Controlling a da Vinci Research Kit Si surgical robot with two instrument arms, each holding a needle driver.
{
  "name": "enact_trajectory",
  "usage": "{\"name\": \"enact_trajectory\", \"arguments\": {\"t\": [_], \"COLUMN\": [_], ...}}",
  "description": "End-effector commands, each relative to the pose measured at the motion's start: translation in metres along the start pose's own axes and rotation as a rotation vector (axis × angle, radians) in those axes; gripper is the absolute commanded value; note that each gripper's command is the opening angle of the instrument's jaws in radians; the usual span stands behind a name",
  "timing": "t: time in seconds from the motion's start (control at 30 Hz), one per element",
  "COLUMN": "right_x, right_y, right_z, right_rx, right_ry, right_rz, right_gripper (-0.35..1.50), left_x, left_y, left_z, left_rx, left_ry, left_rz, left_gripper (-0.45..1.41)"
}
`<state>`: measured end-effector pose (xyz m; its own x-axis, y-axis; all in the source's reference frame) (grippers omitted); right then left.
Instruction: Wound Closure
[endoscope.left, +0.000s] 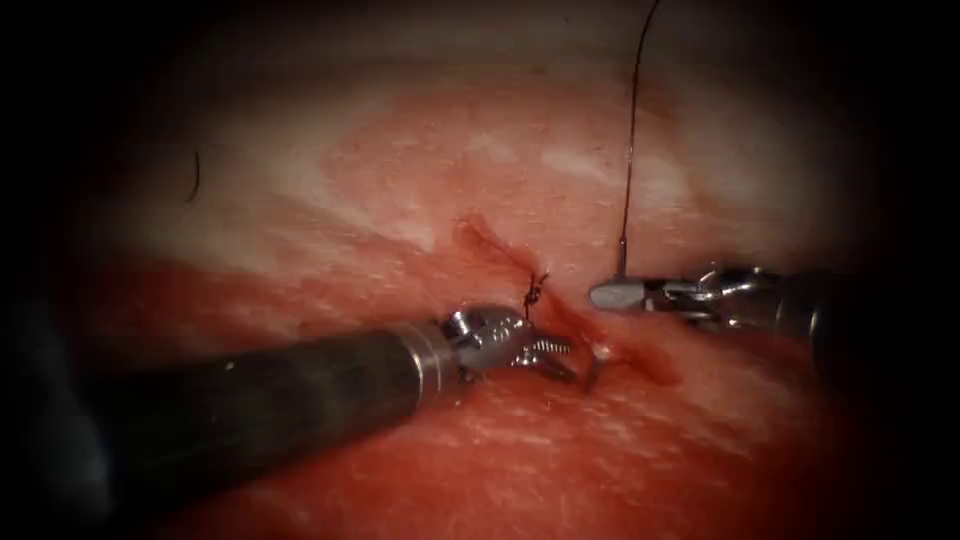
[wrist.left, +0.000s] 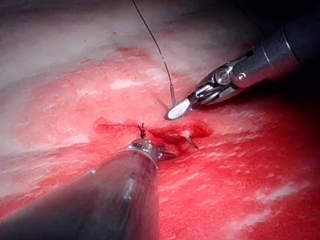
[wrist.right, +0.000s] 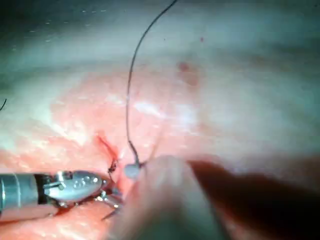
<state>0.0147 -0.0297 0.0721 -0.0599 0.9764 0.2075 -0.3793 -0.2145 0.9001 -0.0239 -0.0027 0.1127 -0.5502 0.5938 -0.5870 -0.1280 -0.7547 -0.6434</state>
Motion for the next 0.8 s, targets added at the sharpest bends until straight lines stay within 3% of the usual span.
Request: {"name": "enact_trajectory", "arguments": {"t": [0.03, 0.07, 0.13, 0.17, 0.3, 0.43, 0.8], "right_x": [0.0003, 0.0005, 0.0013, 0.0017, 0.0034, 0.0038, 0.0044], "right_y": [0.0003, 0.0003, 0.0003, 0.0004, 0.0007, 0.0010, -0.0004], "right_z": [0.0011, 0.0010, 0.0010, 0.0010, 0.0010, 0.0010, 0.0005], "right_rx": [0.027, 0.040, 0.047, 0.045, 0.009, -0.049, -0.244], "right_ry": [0.009, 0.031, 0.090, 0.123, 0.207, 0.247, 0.286], "right_rz": [0.001, 0.001, -0.049, -0.081, -0.311, -0.444, -0.794], "right_gripper": [-0.28, 0.15, 0.71, 0.89, 0.98, 1.03, 1.01], "left_x": [-0.0002, -0.0002, -0.0003, -0.0003, -0.0003, -0.0003, -0.0003], "left_y": [0.0000, 0.0000, 0.0000, 0.0000, 0.0000, 0.0000, 0.0000], "left_z": [0.0010, 0.0010, 0.0010, 0.0010, 0.0010, 0.0010, 0.0010], "left_rx": [-0.003, -0.003, -0.003, -0.003, -0.003, -0.003, -0.003], "left_ry": [0.000, 0.000, 0.000, 0.000, 0.000, 0.000, 0.000], "left_rz": [-0.001, -0.001, -0.001, -0.001, -0.001, 0.000, 0.000], "left_gripper": [0.00, 0.00, 0.00, 0.00, 0.00, 0.00, 0.00]}}
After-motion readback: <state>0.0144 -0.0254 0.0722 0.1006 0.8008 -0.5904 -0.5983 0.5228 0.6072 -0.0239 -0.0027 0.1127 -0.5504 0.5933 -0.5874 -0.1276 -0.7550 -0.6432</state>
